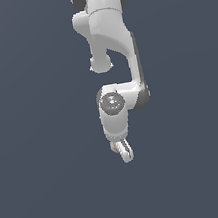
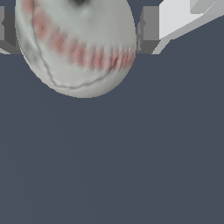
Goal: Pick up the object and move it to a goal position.
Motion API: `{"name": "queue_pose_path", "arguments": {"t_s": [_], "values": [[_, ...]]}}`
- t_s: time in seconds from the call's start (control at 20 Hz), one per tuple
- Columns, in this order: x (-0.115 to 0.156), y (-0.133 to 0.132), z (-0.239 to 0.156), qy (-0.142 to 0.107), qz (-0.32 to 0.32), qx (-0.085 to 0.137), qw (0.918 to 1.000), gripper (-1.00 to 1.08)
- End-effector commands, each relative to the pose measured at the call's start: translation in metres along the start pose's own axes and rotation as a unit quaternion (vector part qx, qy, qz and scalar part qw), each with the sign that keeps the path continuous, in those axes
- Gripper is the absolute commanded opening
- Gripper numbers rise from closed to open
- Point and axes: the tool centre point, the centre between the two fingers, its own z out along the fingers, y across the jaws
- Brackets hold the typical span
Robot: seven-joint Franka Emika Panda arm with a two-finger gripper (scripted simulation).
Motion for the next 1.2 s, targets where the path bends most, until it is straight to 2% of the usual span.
{"name": "queue_pose_path", "arguments": {"t_s": [0.0, 0.7, 1.15], "values": [[0.0, 0.002, -0.005, 0.0, 0.0, 0.001, 1.0, -1.0], [0.001, 0.04, -0.052, 0.0, 0.0, 0.001, 1.0, -1.0], [0.002, 0.045, -0.06, 0.0, 0.0, 0.002, 1.0, -1.0]]}}
